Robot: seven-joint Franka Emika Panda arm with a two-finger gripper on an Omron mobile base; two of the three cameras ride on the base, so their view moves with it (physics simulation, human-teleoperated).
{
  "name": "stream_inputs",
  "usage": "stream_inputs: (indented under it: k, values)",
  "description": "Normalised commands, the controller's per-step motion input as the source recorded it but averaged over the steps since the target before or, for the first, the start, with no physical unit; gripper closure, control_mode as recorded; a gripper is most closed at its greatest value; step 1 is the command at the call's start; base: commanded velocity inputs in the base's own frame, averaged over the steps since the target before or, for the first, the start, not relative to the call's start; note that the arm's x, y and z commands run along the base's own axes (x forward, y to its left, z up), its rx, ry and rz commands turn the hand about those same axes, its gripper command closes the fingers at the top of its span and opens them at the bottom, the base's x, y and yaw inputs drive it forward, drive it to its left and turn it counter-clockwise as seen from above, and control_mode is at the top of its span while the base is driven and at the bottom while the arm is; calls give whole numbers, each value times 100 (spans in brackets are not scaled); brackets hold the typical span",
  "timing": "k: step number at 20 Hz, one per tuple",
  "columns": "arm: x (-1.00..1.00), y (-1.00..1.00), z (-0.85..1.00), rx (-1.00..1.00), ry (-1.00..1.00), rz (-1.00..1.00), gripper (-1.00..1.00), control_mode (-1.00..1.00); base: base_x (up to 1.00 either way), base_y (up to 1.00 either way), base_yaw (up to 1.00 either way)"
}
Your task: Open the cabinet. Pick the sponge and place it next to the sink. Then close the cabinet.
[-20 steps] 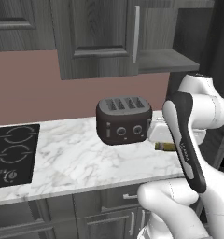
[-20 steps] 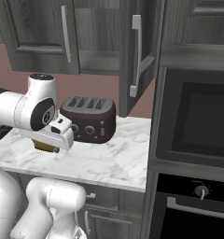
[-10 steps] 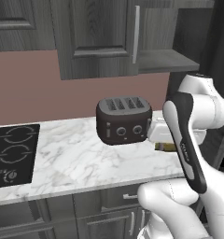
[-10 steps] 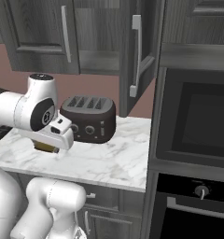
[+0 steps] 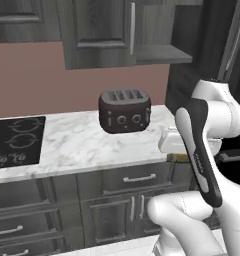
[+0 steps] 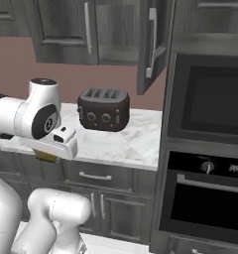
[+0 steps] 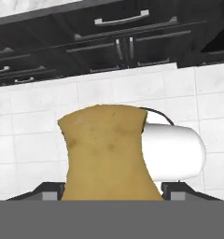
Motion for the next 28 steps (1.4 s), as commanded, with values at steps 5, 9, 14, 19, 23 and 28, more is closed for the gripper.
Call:
stream_inputs:
  k: [5, 9, 14, 19, 23, 28]
  values:
    - [0, 0, 0, 0, 0, 0, 100, 100, -85, 78, 41]
    - [0, 0, 0, 0, 0, 0, 100, 100, -10, 100, 81]
    - [0, 0, 0, 0, 0, 0, 100, 100, 7, 88, 96]
    - [0, 0, 0, 0, 0, 0, 100, 100, 43, 48, 86]
    - [0, 0, 0, 0, 0, 0, 100, 100, 48, 33, 82]
    - [0, 0, 0, 0, 0, 0, 100, 100, 50, 25, 94]
